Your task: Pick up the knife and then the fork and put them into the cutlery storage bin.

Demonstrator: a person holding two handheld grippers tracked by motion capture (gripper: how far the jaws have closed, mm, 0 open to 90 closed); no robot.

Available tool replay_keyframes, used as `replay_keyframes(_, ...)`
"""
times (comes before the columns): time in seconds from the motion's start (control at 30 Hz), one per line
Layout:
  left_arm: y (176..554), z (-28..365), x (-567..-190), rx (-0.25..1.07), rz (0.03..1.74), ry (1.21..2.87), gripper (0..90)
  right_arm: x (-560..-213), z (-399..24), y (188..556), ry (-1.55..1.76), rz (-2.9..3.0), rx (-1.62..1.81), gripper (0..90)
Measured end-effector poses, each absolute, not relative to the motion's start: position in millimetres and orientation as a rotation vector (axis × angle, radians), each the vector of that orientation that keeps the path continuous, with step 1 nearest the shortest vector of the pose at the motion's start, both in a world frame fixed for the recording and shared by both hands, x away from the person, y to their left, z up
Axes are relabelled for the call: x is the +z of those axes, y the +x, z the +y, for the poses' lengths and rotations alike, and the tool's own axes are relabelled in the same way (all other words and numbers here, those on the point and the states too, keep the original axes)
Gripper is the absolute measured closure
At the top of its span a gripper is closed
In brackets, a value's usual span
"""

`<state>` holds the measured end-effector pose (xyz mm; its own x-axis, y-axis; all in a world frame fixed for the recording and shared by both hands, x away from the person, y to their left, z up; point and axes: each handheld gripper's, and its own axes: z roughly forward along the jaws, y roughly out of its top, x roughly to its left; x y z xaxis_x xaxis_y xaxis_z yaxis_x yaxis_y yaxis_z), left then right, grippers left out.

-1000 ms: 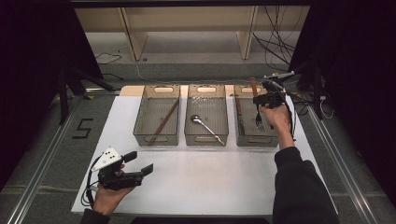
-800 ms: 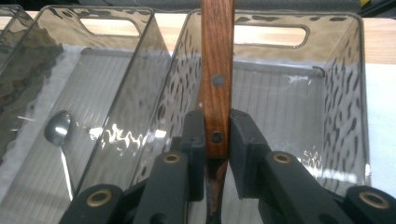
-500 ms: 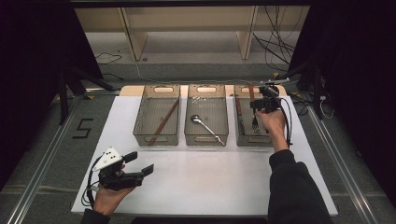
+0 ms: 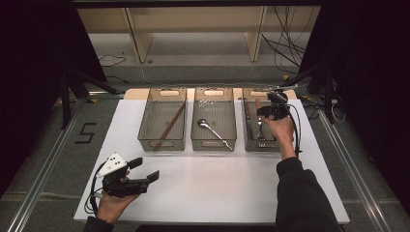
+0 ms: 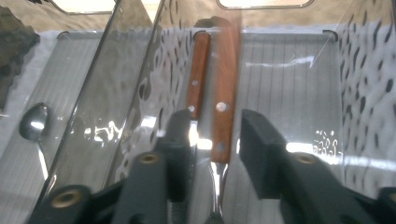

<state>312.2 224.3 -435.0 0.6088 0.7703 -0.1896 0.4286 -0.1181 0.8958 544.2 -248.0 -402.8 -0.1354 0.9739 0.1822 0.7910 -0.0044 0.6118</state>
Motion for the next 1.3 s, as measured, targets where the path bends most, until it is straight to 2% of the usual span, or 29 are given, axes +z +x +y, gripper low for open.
replay_keyframes(0.3, 312, 224, -435, 0.389, 0.979, 1.747, 16.0, -388, -249, 533, 1.776, 1.993, 0.957, 46.9)
replay_keyframes(0.53, 312, 224, -435, 0.384, 0.983, 1.744, 16.0, -376, -240, 506, 1.606, 2.048, 1.111, 37.1)
replay_keyframes(0.83, 312, 224, -435, 0.376, 0.985, 1.742, 16.0, -373, -233, 457, 1.436, 2.074, 1.302, 30.9)
replay_keyframes(1.3, 312, 223, -434, 0.364, 0.984, 1.740, 16.0, -389, -223, 395, 1.286, 2.112, 1.423, 28.1)
